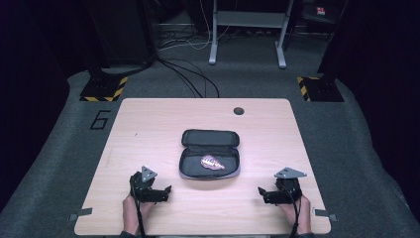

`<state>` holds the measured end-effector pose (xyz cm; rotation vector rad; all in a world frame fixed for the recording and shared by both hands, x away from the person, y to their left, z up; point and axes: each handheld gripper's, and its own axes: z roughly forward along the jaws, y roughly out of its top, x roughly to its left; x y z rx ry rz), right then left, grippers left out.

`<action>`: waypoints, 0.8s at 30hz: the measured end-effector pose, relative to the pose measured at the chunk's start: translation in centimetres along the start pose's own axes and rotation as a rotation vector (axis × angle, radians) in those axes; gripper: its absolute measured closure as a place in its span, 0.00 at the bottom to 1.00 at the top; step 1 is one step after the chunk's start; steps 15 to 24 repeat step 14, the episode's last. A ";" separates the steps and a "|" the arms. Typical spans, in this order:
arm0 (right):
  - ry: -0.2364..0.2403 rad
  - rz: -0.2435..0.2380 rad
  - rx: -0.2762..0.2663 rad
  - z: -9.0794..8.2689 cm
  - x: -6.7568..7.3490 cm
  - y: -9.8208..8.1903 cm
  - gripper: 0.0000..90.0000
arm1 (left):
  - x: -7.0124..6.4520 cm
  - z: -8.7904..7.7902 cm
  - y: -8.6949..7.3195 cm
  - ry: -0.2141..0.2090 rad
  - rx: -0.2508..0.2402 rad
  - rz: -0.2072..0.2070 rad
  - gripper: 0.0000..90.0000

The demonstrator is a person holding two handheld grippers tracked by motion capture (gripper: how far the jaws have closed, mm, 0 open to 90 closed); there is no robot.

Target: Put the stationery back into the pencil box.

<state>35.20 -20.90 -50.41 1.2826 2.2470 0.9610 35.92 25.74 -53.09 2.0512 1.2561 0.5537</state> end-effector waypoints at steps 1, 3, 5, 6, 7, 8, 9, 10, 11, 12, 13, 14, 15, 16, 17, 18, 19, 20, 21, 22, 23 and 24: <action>-0.015 0.003 0.006 0.1 -0.3 -0.6 0.08 | 0.0 0.0 0.0 0.001 0.001 0.001 0.01; -0.053 0.025 -0.001 0.4 -1.0 -1.7 0.07 | 0.0 0.0 0.0 0.001 0.000 0.001 0.01; -0.066 0.040 -0.003 0.6 -1.4 -2.3 0.06 | 0.0 -0.1 0.1 -0.004 0.013 0.004 0.01; -0.071 0.036 -0.002 0.8 -1.6 -2.6 0.04 | 0.0 0.0 0.0 -0.002 0.006 0.001 0.01; -0.072 0.045 -0.007 0.8 -1.7 -2.6 0.03 | 0.0 0.0 0.0 -0.001 0.004 0.001 0.01; -0.076 0.058 -0.012 0.8 -1.7 -2.6 0.02 | 0.0 0.0 0.0 0.001 0.000 0.001 0.01; -0.078 0.052 -0.011 0.9 -1.7 -2.7 0.00 | 0.0 0.0 0.0 -0.001 0.006 0.002 0.01; -0.074 0.055 0.006 1.0 -1.9 -2.6 0.00 | 0.0 -0.1 0.1 -0.003 0.013 0.004 0.01; -0.073 0.054 -0.001 1.0 -2.0 -2.6 0.00 | 0.1 -0.1 0.0 -0.004 0.012 0.004 0.01; -0.074 0.050 -0.008 1.1 -2.0 -2.6 0.00 | 0.0 -0.1 0.0 -0.005 0.012 0.003 0.01; -0.070 0.052 0.003 1.0 -2.0 -2.6 0.00 | 0.0 -0.1 0.0 -0.004 0.010 0.004 0.01; -0.069 0.053 0.005 1.0 -2.0 -2.6 0.00 | 0.0 -0.1 0.1 -0.002 0.012 0.004 0.01; -0.069 0.053 0.005 1.0 -2.0 -2.6 0.00 | 0.0 -0.1 0.1 -0.002 0.012 0.004 0.01; -0.069 0.053 0.005 1.0 -2.0 -2.6 0.00 | 0.0 -0.1 0.1 -0.002 0.012 0.004 0.01; -0.069 0.053 0.005 1.0 -2.0 -2.6 0.00 | 0.0 -0.1 0.1 -0.002 0.012 0.004 0.01; -0.069 0.053 0.005 1.0 -2.0 -2.6 0.00 | 0.0 -0.1 0.1 -0.002 0.012 0.004 0.01; -0.069 0.053 0.005 1.0 -2.0 -2.6 0.00 | 0.0 -0.1 0.1 -0.002 0.012 0.004 0.01; -0.069 0.053 0.005 1.0 -2.0 -2.6 0.00 | 0.0 -0.1 0.1 -0.002 0.012 0.004 0.01; -0.069 0.053 0.005 1.0 -2.0 -2.6 0.00 | 0.0 -0.1 0.1 -0.002 0.012 0.004 0.01; -0.069 0.053 0.005 1.0 -2.0 -2.6 0.00 | 0.0 -0.1 0.1 -0.002 0.012 0.004 0.01; -0.069 0.053 0.005 1.0 -2.0 -2.6 0.00 | 0.0 -0.1 0.1 -0.002 0.012 0.004 0.01; -0.069 0.053 0.005 1.0 -2.0 -2.6 0.00 | 0.0 -0.1 0.1 -0.002 0.012 0.004 0.01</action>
